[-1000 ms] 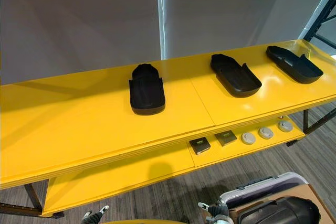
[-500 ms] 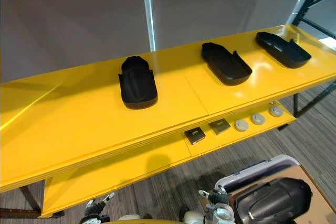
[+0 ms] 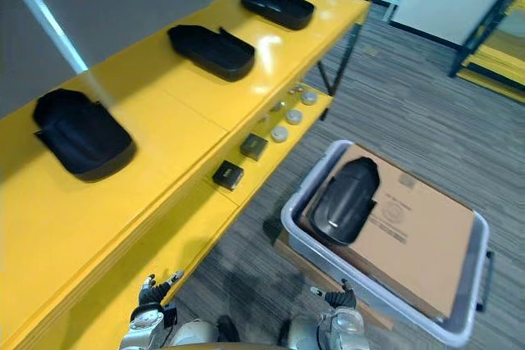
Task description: Walk over and take plastic housings, then place them on the shelf
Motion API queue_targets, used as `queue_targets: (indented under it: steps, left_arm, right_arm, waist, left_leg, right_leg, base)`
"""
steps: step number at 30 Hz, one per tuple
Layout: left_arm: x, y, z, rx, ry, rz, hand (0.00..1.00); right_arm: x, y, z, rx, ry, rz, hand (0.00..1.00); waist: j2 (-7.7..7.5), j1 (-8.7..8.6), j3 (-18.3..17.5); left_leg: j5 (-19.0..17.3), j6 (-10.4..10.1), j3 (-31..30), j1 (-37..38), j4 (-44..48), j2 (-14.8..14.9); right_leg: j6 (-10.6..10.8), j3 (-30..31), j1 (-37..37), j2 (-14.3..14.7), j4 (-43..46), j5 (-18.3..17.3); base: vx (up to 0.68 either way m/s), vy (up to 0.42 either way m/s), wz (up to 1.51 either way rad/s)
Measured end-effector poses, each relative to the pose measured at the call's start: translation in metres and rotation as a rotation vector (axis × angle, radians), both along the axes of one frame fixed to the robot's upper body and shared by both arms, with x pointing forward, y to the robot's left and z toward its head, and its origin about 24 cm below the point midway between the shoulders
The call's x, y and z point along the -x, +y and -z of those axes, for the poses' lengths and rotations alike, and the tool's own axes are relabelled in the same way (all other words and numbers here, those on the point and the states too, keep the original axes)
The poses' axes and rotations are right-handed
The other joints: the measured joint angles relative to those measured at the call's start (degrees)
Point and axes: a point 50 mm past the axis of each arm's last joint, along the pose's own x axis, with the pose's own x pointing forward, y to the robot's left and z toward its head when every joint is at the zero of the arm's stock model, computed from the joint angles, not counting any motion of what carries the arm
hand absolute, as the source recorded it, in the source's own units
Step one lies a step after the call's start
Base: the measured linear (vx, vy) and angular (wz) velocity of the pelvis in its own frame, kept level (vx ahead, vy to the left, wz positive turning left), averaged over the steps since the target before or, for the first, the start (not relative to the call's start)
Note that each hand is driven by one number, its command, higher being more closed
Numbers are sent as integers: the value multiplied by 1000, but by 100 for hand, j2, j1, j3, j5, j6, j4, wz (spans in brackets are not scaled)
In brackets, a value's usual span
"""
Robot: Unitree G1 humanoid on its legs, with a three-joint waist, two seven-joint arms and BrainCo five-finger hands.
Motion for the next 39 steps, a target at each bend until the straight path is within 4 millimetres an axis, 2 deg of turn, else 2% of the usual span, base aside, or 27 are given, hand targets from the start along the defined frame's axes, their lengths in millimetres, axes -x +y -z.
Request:
queue_targets:
  steps: [2,4,5,6,7,8,9,11,12,13,16,17,21,24,28,31,33,35,36,37,39]
  left_arm:
    - [0,0,0,2,-1,7,0]
    - [0,-2,0,15,1,21,0]
    - [1,-4,1,19,4,21,0]
    - [1,-6,2,27,9,23,0]
    - [2,-8,2,30,11,22,0]
    - [3,-9,3,35,17,21,0]
    - [3,-9,3,35,17,22,0]
    - [3,-11,4,36,19,36,0]
    - [3,-11,4,35,23,47,0]
    - [5,-9,5,30,32,45,0]
    - [6,-6,5,23,39,42,0]
    - [6,-5,5,23,39,41,0]
    - [10,-2,5,17,53,27,0]
    - [13,4,5,16,48,-18,0]
    - [24,4,8,24,73,-51,0]
    - [30,5,7,23,73,-77,0]
    - [31,6,5,18,67,-82,0]
    - [34,5,5,19,66,-88,0]
    - [33,3,5,22,61,-88,0]
    - [33,1,5,28,59,-89,0]
    - [36,-2,6,36,65,-91,0]
  right_arm:
    - [8,-5,2,11,21,9,0]
    - [7,-12,0,28,19,10,0]
    - [7,-14,0,33,17,15,0]
    - [6,-18,-2,42,15,21,0]
    - [8,-21,-2,46,19,29,0]
    - [10,-25,-2,50,21,48,0]
    - [13,-27,-2,52,24,71,0]
    - [23,-28,1,44,36,126,0]
    - [27,-28,2,30,40,157,0]
    - [29,-24,3,15,40,173,0]
    - [35,-7,6,-49,11,237,0]
    - [35,-7,5,-52,0,249,0]
    - [30,-20,-3,-46,-78,362,0]
    - [27,-30,-10,-41,-144,466,0]
    - [37,-45,-17,4,-184,595,0]
    - [36,-66,-39,104,-288,658,0]
    - [34,-81,-62,182,-387,678,0]
    - [20,-95,-106,287,-575,655,0]
    - [15,-97,-117,310,-622,640,0]
    - [6,-99,-139,361,-717,596,0]
    - [-8,-95,-169,398,-856,527,0]
  waist:
    - [16,10,4]
    - [88,11,47]
    - [139,2,76]
    - [97,-5,155]
    - [108,-4,166]
    - [169,-8,196]
    - [207,-12,205]
    - [289,-6,145]
    - [393,9,140]
    - [369,4,114]
    - [108,-5,-39]
    - [85,0,-60]
    - [37,12,-170]
    - [-8,18,-226]
    - [-53,15,-386]
    - [-38,11,-433]
    - [-59,8,-492]
    - [-116,2,-538]
    - [-127,0,-552]
    - [-143,3,-562]
    - [-179,7,-579]
  left_leg:
    - [-1,-1,-13,39,344,255]
    - [6,-2,-140,-3,779,482]
    - [87,-13,-494,-133,1149,509]
    - [11,-86,-1117,-318,1334,329]
    - [-35,-149,-1431,-339,1309,187]
    - [-85,-223,-1910,-386,1184,-90]
    - [-83,-228,-2324,-433,888,-343]
    - [7,-312,-2831,-435,128,-617]
    - [79,-208,-2877,-391,-79,-616]
    - [64,-190,-2800,-341,-121,-655]
    - [12,-52,-2610,-296,-336,-954]
    - [28,-27,-2603,-267,-386,-1008]
    - [102,81,-2527,70,-755,-1224]
    - [108,75,-2525,305,-937,-1244]
    - [150,12,-2562,518,-1158,-1210]
    - [155,7,-2556,731,-1298,-1141]
    - [171,-20,-2558,740,-1308,-1115]
    - [215,-89,-2545,749,-1314,-1096]
    - [216,-89,-2539,754,-1312,-1086]
    - [216,-89,-2529,779,-1298,-1071]
    - [217,-88,-2480,871,-1282,-1024]
  right_leg:
    - [-58,283,6,190,11,35]
    - [-122,644,-6,362,46,71]
    - [-147,887,-19,411,114,65]
    - [-172,1137,-39,384,173,54]
    - [-179,1267,-45,362,196,49]
    - [-221,1496,-34,355,200,23]
    - [-244,1682,-35,341,211,12]
    - [-158,1837,-111,352,256,-34]
    - [-36,1964,-130,410,402,-171]
    - [7,1973,-114,360,424,-200]
    - [198,2018,-107,12,375,-249]
    - [220,2023,-90,-37,340,-252]
    - [299,1896,186,-250,65,-232]
    - [301,1757,381,-312,-5,-230]
    - [295,1530,516,-293,2,-226]
    - [282,1460,662,-233,25,-218]
    - [280,1288,682,-227,20,-215]
    - [268,1211,698,-219,19,-208]
    - [268,1200,707,-212,14,-208]
    - [268,1157,745,-203,7,-208]
    - [269,1055,786,-165,152,-208]
  base:
    - [-56,-182,-85]
    - [-33,-130,-105]
    - [-16,-50,-104]
    - [-12,-14,-105]
    - [-20,62,-105]
    - [-4,131,-101]
    - [6,192,-93]
    - [24,242,-63]
    - [55,229,-48]
    - [101,216,-30]
    - [163,181,-4]
    - [220,187,3]
    - [165,90,2]
    - [144,25,8]
    - [142,-51,11]
    - [92,-55,7]
    - [71,-62,8]
    - [77,-72,4]
    - [77,-69,0]
    - [76,-67,3]
    - [105,-78,8]
